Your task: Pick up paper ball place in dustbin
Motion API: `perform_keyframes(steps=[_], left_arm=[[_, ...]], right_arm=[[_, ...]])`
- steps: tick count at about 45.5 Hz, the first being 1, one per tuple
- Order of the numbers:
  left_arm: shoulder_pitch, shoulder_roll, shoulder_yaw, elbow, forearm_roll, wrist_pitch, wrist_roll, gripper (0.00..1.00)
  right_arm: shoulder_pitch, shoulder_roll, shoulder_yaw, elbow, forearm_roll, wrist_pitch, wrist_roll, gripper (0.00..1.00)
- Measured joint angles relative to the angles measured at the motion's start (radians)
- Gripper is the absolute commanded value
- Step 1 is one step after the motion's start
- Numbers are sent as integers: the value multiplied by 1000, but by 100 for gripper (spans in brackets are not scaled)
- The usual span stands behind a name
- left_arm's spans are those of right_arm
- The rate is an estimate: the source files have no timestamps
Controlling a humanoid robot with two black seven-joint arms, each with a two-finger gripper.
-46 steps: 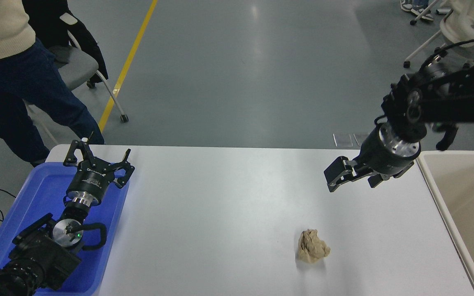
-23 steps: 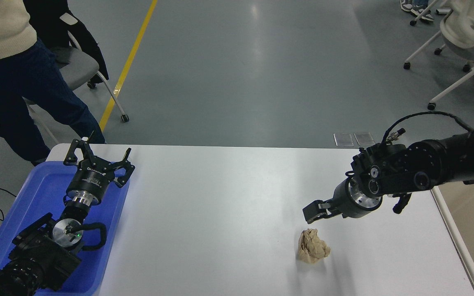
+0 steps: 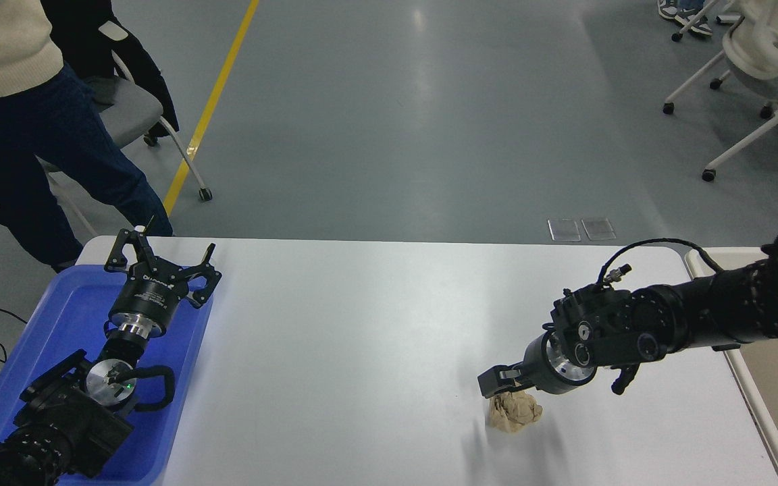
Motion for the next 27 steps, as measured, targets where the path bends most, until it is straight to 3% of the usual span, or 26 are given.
perform_keyframes(steps=[3, 7, 9, 14, 27], left_arm=[[0, 0, 0, 0, 0, 0, 0, 100], [0, 0, 0, 0, 0, 0, 0, 100], [0, 0, 0, 0, 0, 0, 0, 100], [0, 0, 0, 0, 0, 0, 0, 100], [0, 0, 0, 0, 0, 0, 0, 100]], right_arm=[[-24, 9, 1, -15, -23, -13, 0, 77], [-52, 17, 2, -32, -47, -30, -1, 57], [-62, 19, 1, -40, -56, -37, -1, 44], [-77, 22, -3, -52, -65, -47, -2, 0], [-67, 2, -11, -58, -21, -27, -4, 0]])
